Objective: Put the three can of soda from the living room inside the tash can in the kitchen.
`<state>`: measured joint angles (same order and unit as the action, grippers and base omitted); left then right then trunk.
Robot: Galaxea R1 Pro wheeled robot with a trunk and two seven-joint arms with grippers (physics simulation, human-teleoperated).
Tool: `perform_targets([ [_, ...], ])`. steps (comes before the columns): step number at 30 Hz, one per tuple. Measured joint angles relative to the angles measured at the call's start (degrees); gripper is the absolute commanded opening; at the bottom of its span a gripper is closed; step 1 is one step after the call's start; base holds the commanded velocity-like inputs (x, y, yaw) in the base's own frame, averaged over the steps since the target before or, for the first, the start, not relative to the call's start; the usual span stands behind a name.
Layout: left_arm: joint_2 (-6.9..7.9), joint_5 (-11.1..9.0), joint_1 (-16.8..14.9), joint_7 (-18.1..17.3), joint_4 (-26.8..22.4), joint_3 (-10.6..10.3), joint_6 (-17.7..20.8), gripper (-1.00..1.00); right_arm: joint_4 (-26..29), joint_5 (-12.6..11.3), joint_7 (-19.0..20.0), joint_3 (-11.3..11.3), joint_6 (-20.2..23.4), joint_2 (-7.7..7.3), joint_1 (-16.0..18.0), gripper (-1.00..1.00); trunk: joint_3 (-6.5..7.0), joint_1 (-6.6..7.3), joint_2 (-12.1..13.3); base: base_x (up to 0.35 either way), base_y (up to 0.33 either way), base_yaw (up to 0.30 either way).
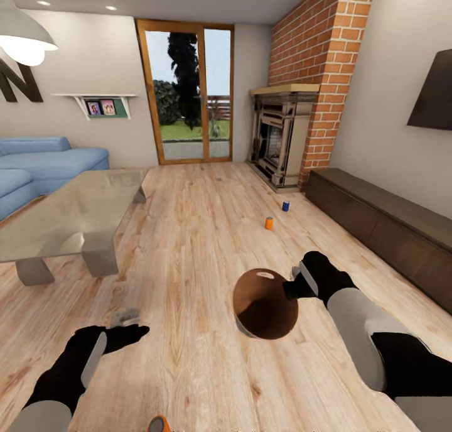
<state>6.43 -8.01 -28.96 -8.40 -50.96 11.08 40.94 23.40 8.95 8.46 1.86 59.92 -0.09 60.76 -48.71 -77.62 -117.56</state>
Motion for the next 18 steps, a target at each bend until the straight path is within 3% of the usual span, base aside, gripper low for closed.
perform_targets([
  [1, -0.33, 0.0, -3.4, 3.4, 0.5, 0.0, 1.8, 1.0, -1.5, -1.1, 0.1, 0.0, 0.1, -1.2, 2.6, -1.0, -0.27, -0.22, -0.4, 0.0, 0.0, 0.0],
  [2, -0.5, 0.0, -5.2, 5.1, 0.9, 0.1, 2.5, 1.0, -0.6, -0.5, 0.1, 0.1, 0.0, -1.84, 4.1, -1.0, -0.52, -0.44, -0.8, 0.0, 0.0, 0.0],
  [5, -1.27, -0.1, -8.8, 8.4, 3.2, 0.1, 3.8, 1.0, -3.0, 0.0, 0.1, -0.2, 0.0, -3.46, 7.5, -1.0, -1.34, -1.1, -2.0, 0.0, 0.0, 0.0],
  [7, -2.46, -0.1, -11.2, 10.3, 8.1, 0.1, 3.6, 1.0, -8.1, -1.5, 0.2, -0.1, 0.1, -5.75, 12.1, -1.0, -1.88, -1.54, -2.8, 0.0, 0.0, 0.0],
  [9, -2.9, -0.1, -11.9, 10.9, 10.1, 0.0, 3.0, 1.0, -8.8, 0.3, 0.1, 0.0, 0.0, -7.22, 14.5, -1.0, -2.4, -1.97, -3.6, 0.0, 0.0, 0.0],
  [12, -3.2, 0.0, -12.4, 11.6, 12.0, -0.2, 2.6, 1.0, -12.3, 1.0, 0.0, -0.8, 0.0, -8.79, 17.4, -1.0, -3.22, -2.64, -4.8, 0.0, 0.0, 0.0],
  [18, -3.26, 0.1, -12.9, 12.3, 14.0, -0.5, 2.3, 1.0, -15.9, -0.7, 0.2, -0.5, 0.0, -10.29, 21.9, -1.0, -4.84, -3.96, -7.2, 0.0, 0.0, 0.0],
])
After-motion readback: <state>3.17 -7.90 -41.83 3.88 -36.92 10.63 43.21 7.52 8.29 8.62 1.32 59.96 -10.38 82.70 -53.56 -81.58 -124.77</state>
